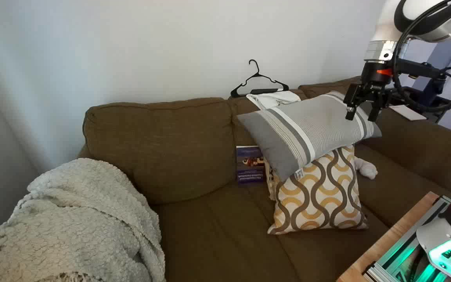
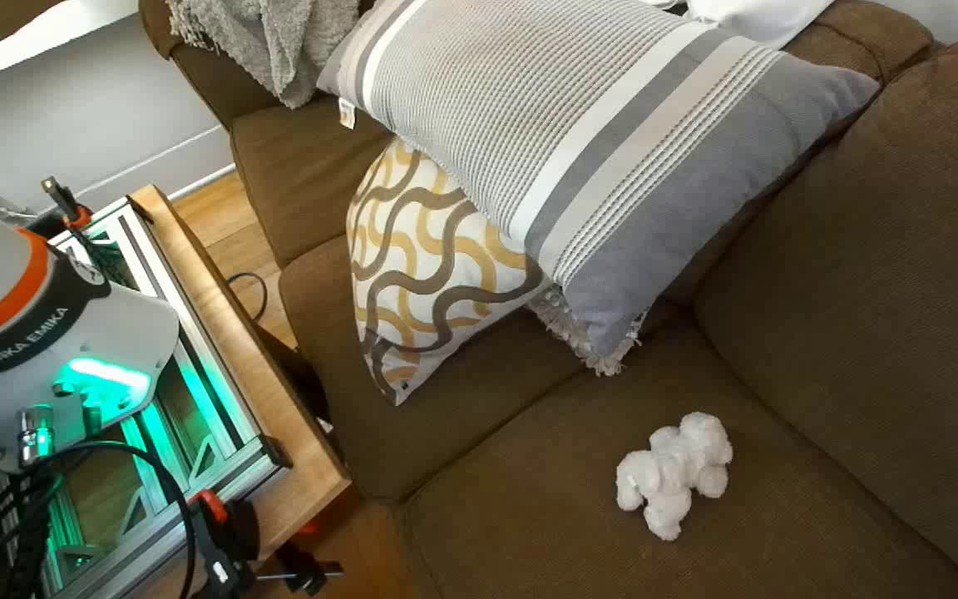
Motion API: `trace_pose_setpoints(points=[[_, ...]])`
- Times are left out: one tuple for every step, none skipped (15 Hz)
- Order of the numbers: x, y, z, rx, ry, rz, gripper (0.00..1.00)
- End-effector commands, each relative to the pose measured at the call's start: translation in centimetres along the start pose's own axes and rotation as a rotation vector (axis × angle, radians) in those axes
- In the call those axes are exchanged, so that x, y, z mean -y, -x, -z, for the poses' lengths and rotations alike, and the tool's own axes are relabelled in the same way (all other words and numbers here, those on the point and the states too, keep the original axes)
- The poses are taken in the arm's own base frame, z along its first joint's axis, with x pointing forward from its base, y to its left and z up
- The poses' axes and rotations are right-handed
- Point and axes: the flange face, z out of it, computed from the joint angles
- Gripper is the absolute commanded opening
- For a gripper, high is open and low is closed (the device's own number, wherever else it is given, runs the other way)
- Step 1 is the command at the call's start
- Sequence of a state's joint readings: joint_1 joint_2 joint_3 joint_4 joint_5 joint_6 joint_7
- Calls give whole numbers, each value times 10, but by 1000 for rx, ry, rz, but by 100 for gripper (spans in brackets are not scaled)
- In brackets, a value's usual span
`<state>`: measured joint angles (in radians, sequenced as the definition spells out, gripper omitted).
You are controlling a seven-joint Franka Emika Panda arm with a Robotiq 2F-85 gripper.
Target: Place the grey pillow om the left side of the couch
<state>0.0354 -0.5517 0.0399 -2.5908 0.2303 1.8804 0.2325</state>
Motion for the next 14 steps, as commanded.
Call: trace_pose_setpoints(points=[[0, 0, 0, 0, 0, 0, 100], [0, 0, 0, 1, 0, 0, 100], [0, 0, 0, 1, 0, 0, 100], [0, 0, 0, 0, 0, 0, 100], [0, 0, 0, 0, 0, 0, 100], [0, 0, 0, 1, 0, 0, 100], [0, 0, 0, 1, 0, 0, 100], [0, 0, 0, 1, 0, 0, 100], [0, 0, 0, 1, 0, 0, 100], [0, 0, 0, 1, 0, 0, 100], [0, 0, 0, 1, 0, 0, 100], [-1, -4, 1, 6, -36, -55, 100], [-8, -13, 2, -29, -34, -153, 100], [-20, -22, 2, -55, -36, -190, 100]])
